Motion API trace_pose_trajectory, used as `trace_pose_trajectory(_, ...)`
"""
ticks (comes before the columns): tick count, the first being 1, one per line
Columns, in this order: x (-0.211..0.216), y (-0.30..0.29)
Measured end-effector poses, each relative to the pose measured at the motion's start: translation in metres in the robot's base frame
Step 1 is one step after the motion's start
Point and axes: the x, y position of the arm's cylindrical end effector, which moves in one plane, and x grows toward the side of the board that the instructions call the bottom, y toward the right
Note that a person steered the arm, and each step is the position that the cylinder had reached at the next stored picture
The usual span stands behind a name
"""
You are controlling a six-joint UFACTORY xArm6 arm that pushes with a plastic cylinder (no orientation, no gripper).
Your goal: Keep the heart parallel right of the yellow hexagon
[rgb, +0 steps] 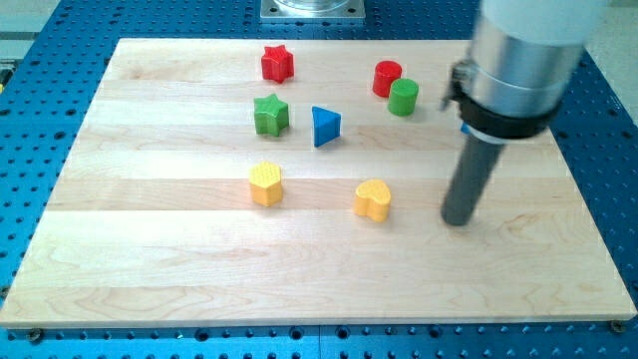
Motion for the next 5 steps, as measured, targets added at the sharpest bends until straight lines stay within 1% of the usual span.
trace_pose_trajectory(2, 0.008, -0.069)
trace_pose_trajectory(3, 0.008, -0.079)
trace_pose_trajectory(5, 0.004, -0.079)
